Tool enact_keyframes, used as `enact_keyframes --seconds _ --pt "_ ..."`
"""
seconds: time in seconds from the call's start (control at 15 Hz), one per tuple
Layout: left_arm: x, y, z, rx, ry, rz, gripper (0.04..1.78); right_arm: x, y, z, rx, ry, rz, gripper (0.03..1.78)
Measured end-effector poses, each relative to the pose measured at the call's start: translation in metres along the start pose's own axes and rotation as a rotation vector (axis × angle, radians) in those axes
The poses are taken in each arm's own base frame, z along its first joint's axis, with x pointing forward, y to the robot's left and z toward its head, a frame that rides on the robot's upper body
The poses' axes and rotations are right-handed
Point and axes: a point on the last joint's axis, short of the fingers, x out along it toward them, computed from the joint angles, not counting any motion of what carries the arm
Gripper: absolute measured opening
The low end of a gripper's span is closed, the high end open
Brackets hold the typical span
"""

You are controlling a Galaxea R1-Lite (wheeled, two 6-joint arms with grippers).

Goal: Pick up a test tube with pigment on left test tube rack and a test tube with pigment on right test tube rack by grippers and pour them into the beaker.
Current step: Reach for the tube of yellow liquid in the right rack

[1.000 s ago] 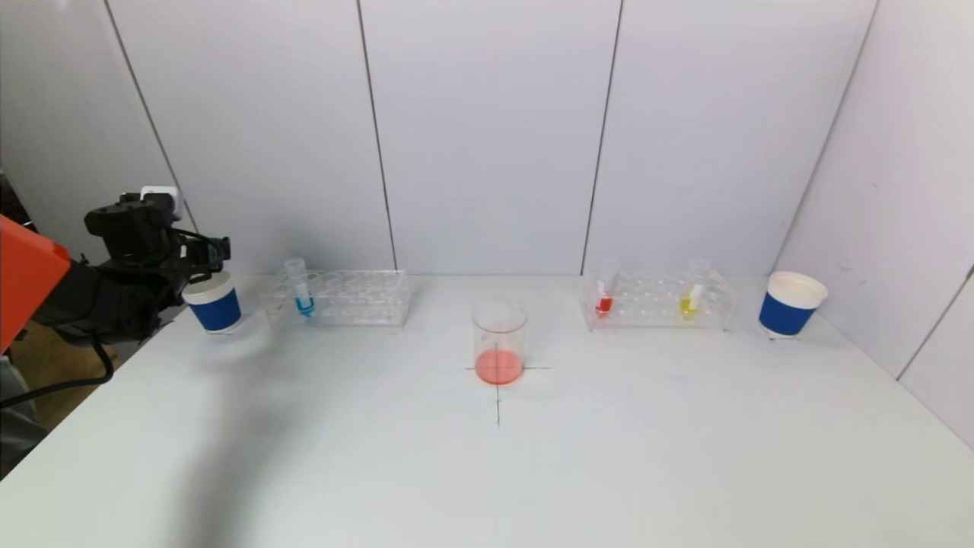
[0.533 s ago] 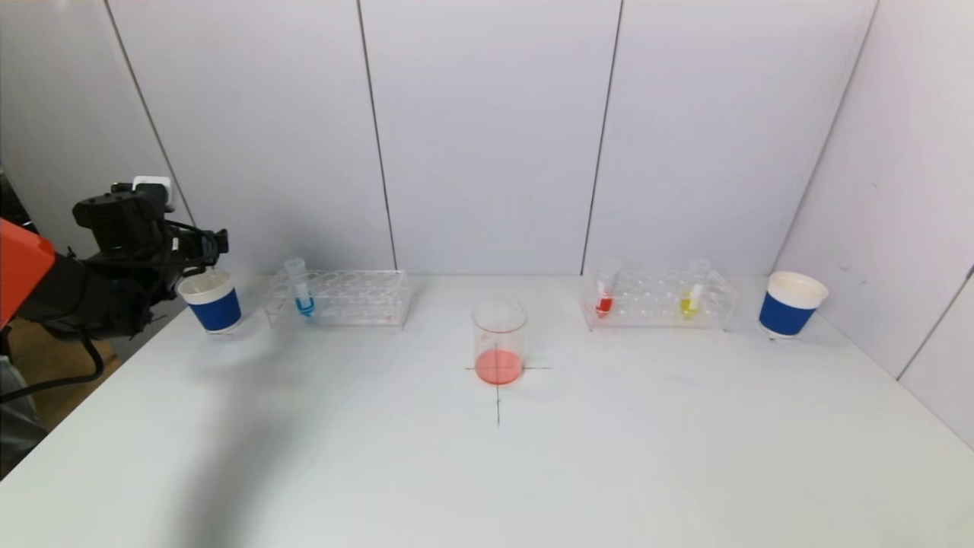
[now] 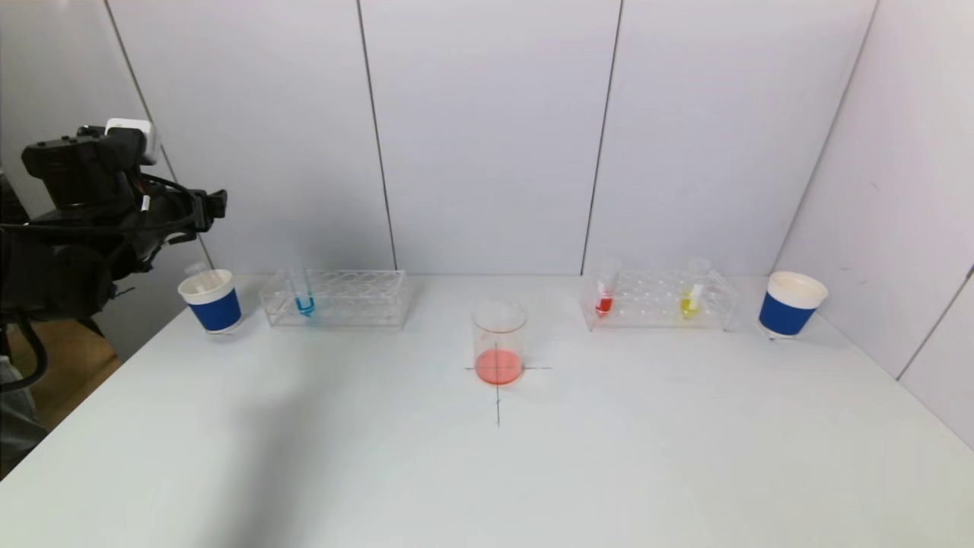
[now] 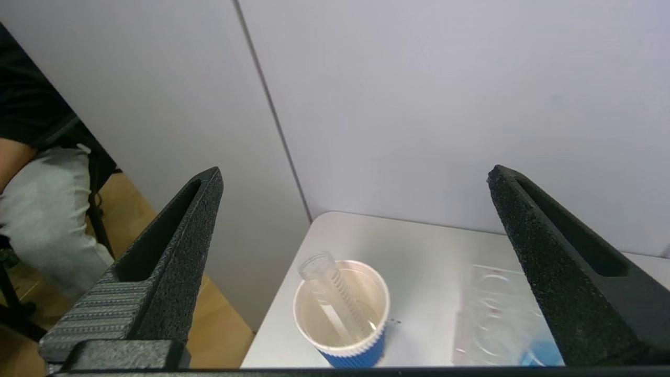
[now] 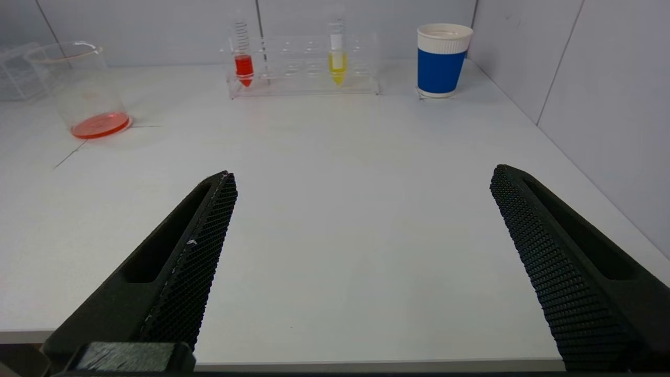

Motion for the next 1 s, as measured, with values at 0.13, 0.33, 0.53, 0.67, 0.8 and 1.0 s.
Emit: enact_keyframes --seconds 0.13,0.33,0.53,0.67,0.8,1.0 --pt "-0.037 -0.009 0.025 0.01 -0.036 -0.043 1.76 0.0 0.0 0.0 0.0 0.0 0.0 1.76" --pt "-0.097 -0.011 0.043 0.031 -0.072 -0.095 1.76 0.0 0.0 0.0 0.0 0.0 0.0 1.76" --pt "-0.157 -0.001 0.041 0.039 -0.094 -0.121 1.76 0.0 0.0 0.0 0.0 0.0 0.0 1.76" --pt "-0.193 0.008 0.031 0.04 -0.098 -0.127 1.76 0.0 0.0 0.0 0.0 0.0 0.0 1.76" --pt "-0.228 0.017 0.018 0.052 -0.111 -0.121 1.76 0.0 0.0 0.0 0.0 0.0 0.001 1.76" --pt "-0.272 0.03 0.001 0.084 -0.152 -0.09 1.76 0.0 0.0 0.0 0.0 0.0 0.0 1.76"
